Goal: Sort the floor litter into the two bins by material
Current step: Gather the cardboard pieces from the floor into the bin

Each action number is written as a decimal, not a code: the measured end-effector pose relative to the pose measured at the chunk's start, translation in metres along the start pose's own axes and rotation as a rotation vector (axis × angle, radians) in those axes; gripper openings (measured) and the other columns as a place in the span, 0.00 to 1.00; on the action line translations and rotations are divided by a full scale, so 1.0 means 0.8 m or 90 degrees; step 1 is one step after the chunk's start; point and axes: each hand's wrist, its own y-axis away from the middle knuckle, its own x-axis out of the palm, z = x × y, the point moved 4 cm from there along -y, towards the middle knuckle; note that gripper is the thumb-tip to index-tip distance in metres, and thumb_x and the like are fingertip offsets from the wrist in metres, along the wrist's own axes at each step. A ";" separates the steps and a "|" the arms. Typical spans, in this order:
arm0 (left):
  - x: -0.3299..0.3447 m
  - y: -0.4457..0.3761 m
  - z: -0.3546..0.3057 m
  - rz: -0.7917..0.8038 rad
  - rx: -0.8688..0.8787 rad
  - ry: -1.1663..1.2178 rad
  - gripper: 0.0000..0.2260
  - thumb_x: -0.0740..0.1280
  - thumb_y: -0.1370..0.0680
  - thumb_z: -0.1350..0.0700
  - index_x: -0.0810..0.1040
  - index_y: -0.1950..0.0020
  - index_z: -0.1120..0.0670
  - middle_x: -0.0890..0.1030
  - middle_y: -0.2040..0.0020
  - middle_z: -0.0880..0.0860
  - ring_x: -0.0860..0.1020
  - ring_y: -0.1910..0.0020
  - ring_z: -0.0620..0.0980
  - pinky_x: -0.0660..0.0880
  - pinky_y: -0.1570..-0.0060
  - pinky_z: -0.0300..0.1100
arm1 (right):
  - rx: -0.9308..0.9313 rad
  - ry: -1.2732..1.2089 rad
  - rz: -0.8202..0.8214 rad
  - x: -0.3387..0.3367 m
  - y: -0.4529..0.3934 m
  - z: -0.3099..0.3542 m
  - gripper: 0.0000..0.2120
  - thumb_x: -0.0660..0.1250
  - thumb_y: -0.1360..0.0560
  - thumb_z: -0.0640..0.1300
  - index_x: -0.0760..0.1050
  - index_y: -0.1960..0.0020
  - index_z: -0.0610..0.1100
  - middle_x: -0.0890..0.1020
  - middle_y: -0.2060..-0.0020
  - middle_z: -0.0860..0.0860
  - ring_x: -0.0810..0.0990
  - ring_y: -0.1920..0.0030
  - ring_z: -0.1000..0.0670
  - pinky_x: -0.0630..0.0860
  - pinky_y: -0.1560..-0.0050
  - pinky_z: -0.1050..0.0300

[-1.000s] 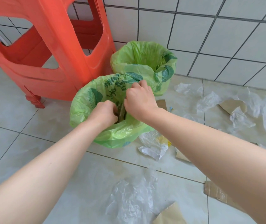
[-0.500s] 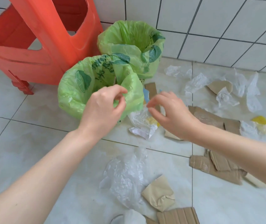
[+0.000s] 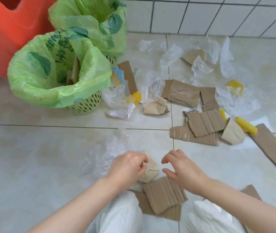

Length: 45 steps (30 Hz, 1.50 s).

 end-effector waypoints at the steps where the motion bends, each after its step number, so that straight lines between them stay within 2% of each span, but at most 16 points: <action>1: 0.017 0.005 -0.005 0.051 0.013 -0.019 0.08 0.62 0.24 0.51 0.76 0.46 0.48 0.80 0.51 0.46 0.76 0.47 0.49 0.72 0.55 0.42 | 0.003 0.018 0.022 0.016 0.011 -0.007 0.16 0.63 0.28 0.56 0.75 0.47 0.47 0.78 0.52 0.52 0.76 0.51 0.48 0.76 0.50 0.57; 3: 0.043 0.013 -0.016 0.171 0.055 -0.090 0.10 0.61 0.23 0.51 0.74 0.45 0.50 0.78 0.47 0.49 0.74 0.44 0.52 0.70 0.54 0.43 | 0.021 0.074 0.053 0.045 0.030 -0.017 0.25 0.68 0.36 0.61 0.72 0.45 0.47 0.77 0.53 0.52 0.78 0.54 0.48 0.79 0.55 0.58; 5: 0.060 0.018 -0.024 0.250 0.103 -0.151 0.11 0.62 0.24 0.50 0.73 0.45 0.53 0.76 0.45 0.52 0.74 0.44 0.55 0.69 0.53 0.46 | 0.032 0.105 0.086 0.070 0.044 -0.020 0.39 0.71 0.43 0.65 0.67 0.39 0.47 0.76 0.46 0.50 0.78 0.50 0.46 0.79 0.52 0.57; 7: 0.072 0.021 -0.030 0.270 0.128 -0.169 0.14 0.65 0.27 0.49 0.74 0.45 0.54 0.74 0.42 0.52 0.74 0.43 0.56 0.71 0.52 0.48 | 0.043 0.113 0.117 0.087 0.052 -0.018 0.48 0.72 0.49 0.67 0.65 0.35 0.48 0.75 0.42 0.49 0.76 0.46 0.44 0.79 0.52 0.54; 9: 0.082 0.026 -0.034 0.272 0.123 -0.169 0.19 0.68 0.29 0.46 0.72 0.42 0.54 0.70 0.36 0.51 0.72 0.40 0.55 0.71 0.51 0.47 | 0.038 0.146 0.101 0.096 0.056 -0.013 0.51 0.75 0.55 0.64 0.68 0.35 0.47 0.75 0.43 0.48 0.76 0.46 0.43 0.79 0.54 0.53; 12: 0.097 0.034 -0.040 0.249 0.137 -0.194 0.30 0.70 0.32 0.42 0.66 0.36 0.52 0.67 0.35 0.53 0.69 0.39 0.55 0.71 0.49 0.50 | 0.035 0.166 0.052 0.095 0.053 -0.016 0.47 0.77 0.54 0.57 0.72 0.37 0.45 0.76 0.45 0.48 0.76 0.48 0.43 0.78 0.54 0.52; 14: 0.107 0.040 -0.039 0.255 0.150 -0.208 0.39 0.75 0.37 0.42 0.62 0.32 0.51 0.66 0.36 0.53 0.69 0.39 0.55 0.71 0.48 0.48 | 0.076 0.172 0.030 0.089 0.051 -0.029 0.47 0.78 0.55 0.58 0.73 0.38 0.45 0.77 0.48 0.48 0.77 0.51 0.43 0.78 0.54 0.51; 17: 0.115 0.046 -0.037 0.251 0.171 -0.256 0.47 0.81 0.49 0.47 0.68 0.33 0.51 0.74 0.42 0.53 0.75 0.52 0.55 0.76 0.59 0.45 | 0.156 0.173 0.022 0.080 0.051 -0.052 0.48 0.79 0.55 0.61 0.72 0.38 0.45 0.75 0.48 0.47 0.76 0.52 0.42 0.77 0.56 0.51; 21: 0.120 0.042 -0.041 0.218 0.167 -0.231 0.36 0.78 0.45 0.57 0.71 0.38 0.52 0.75 0.52 0.51 0.75 0.61 0.53 0.72 0.68 0.43 | 0.208 0.146 0.026 0.069 0.054 -0.071 0.44 0.76 0.43 0.61 0.65 0.33 0.48 0.70 0.43 0.46 0.70 0.45 0.41 0.71 0.45 0.50; 23: 0.120 0.037 -0.044 0.226 0.133 -0.174 0.29 0.69 0.35 0.63 0.68 0.36 0.53 0.72 0.50 0.53 0.74 0.56 0.55 0.70 0.64 0.46 | 0.234 0.124 0.024 0.066 0.056 -0.077 0.43 0.75 0.39 0.61 0.61 0.31 0.48 0.67 0.41 0.46 0.68 0.42 0.43 0.67 0.41 0.51; 26: 0.121 0.030 -0.042 0.235 0.102 -0.116 0.29 0.63 0.32 0.67 0.61 0.31 0.55 0.68 0.45 0.55 0.71 0.49 0.57 0.73 0.53 0.50 | 0.268 0.104 0.019 0.064 0.056 -0.082 0.44 0.76 0.40 0.61 0.60 0.32 0.48 0.65 0.42 0.46 0.67 0.44 0.43 0.67 0.41 0.53; 30: 0.119 0.032 -0.032 0.255 0.099 -0.050 0.36 0.68 0.32 0.64 0.58 0.27 0.56 0.67 0.43 0.55 0.70 0.47 0.53 0.70 0.47 0.44 | 0.269 0.092 0.006 0.062 0.056 -0.083 0.43 0.77 0.41 0.60 0.63 0.34 0.47 0.65 0.45 0.46 0.67 0.46 0.44 0.70 0.45 0.52; 35: 0.108 0.029 -0.036 0.171 0.107 -0.015 0.35 0.66 0.33 0.63 0.61 0.26 0.56 0.69 0.47 0.54 0.70 0.55 0.50 0.66 0.57 0.36 | 0.266 0.063 0.010 0.059 0.057 -0.088 0.39 0.76 0.38 0.58 0.62 0.35 0.45 0.68 0.44 0.47 0.71 0.45 0.45 0.69 0.46 0.52; 41: 0.089 -0.008 -0.058 0.124 0.043 -0.119 0.38 0.64 0.28 0.50 0.47 0.23 0.42 0.67 0.47 0.50 0.74 0.59 0.55 0.69 0.66 0.44 | 0.267 -0.009 -0.031 0.042 0.057 -0.095 0.27 0.70 0.31 0.51 0.63 0.36 0.47 0.74 0.45 0.49 0.72 0.44 0.45 0.67 0.46 0.51; 43: 0.088 -0.014 -0.057 0.124 0.026 -0.098 0.38 0.64 0.26 0.50 0.44 0.23 0.40 0.67 0.48 0.51 0.74 0.59 0.55 0.71 0.64 0.46 | 0.271 -0.032 -0.056 0.035 0.059 -0.099 0.25 0.69 0.29 0.51 0.64 0.36 0.46 0.75 0.45 0.48 0.73 0.44 0.45 0.68 0.47 0.50; 45: 0.087 -0.016 -0.051 0.111 -0.019 -0.021 0.38 0.66 0.26 0.52 0.46 0.23 0.43 0.70 0.44 0.52 0.76 0.51 0.56 0.73 0.55 0.46 | 0.279 -0.051 -0.081 0.027 0.063 -0.105 0.25 0.68 0.27 0.52 0.65 0.35 0.44 0.75 0.45 0.48 0.73 0.44 0.44 0.69 0.46 0.49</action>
